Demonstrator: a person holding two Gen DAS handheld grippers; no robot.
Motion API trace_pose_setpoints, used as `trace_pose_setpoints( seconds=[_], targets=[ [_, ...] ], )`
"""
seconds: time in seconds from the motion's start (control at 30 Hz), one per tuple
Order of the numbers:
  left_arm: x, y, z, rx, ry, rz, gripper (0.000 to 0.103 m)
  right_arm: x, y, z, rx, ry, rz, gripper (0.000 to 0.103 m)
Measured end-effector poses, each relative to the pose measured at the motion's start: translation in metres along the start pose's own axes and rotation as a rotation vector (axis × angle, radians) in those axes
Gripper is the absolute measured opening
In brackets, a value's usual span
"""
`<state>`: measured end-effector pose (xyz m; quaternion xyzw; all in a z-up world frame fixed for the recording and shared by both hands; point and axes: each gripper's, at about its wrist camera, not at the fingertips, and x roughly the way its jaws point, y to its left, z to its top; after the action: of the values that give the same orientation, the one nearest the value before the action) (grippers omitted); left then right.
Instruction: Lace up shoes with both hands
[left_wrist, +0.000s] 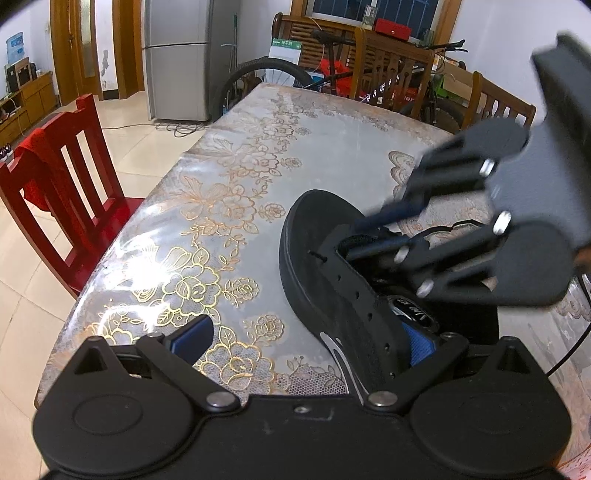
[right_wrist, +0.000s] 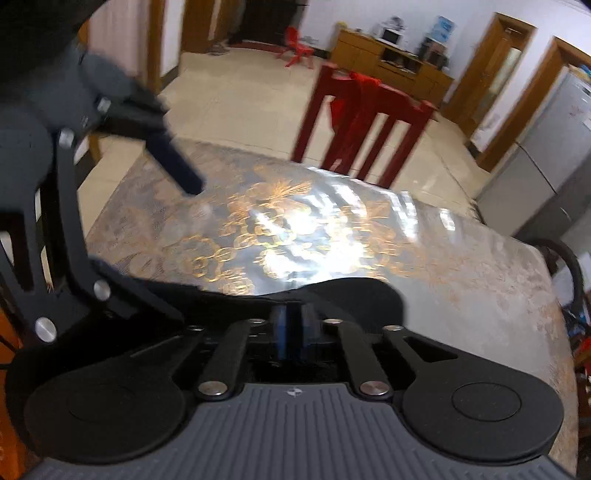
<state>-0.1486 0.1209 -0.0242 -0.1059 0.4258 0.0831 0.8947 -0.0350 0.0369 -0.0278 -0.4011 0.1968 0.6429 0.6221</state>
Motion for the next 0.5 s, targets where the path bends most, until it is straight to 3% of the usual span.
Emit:
trace_pose_setpoints(
  seconds=[0.13, 0.23, 0.27, 0.3, 0.33, 0.37, 0.43, 0.5],
  targets=[
    [0.003, -0.002, -0.001, 0.005, 0.010, 0.001, 0.102, -0.011, -0.019, 0.011, 0.121, -0.043, 0.027, 0.025],
    [0.001, -0.002, -0.001, 0.015, 0.007, 0.012, 0.102, 0.011, -0.016, 0.020, 0.121, -0.004, 0.099, 0.025],
    [0.000, -0.002, -0.002, 0.018, 0.006, 0.016, 0.102, 0.022, -0.009, 0.021, 0.074, 0.019, 0.100, 0.022],
    [-0.002, -0.002, -0.002, 0.019, 0.003, 0.020, 0.102, 0.031, -0.003, 0.020, 0.025, 0.038, 0.087, 0.010],
    [-0.003, 0.000, -0.002, 0.017, 0.000, 0.022, 0.102, 0.035, 0.002, 0.018, -0.005, 0.036, 0.072, 0.006],
    [-0.005, 0.001, -0.002, 0.010, -0.003, 0.021, 0.101, 0.035, 0.002, 0.017, 0.014, 0.026, 0.077, 0.001],
    [-0.011, 0.005, -0.002, -0.011, -0.024, 0.006, 0.099, 0.021, -0.009, 0.021, 0.166, -0.039, 0.091, 0.001],
    [-0.024, 0.012, 0.003, -0.040, -0.096, -0.033, 0.096, -0.003, -0.032, 0.023, 0.411, -0.163, 0.149, 0.002]
  ],
)
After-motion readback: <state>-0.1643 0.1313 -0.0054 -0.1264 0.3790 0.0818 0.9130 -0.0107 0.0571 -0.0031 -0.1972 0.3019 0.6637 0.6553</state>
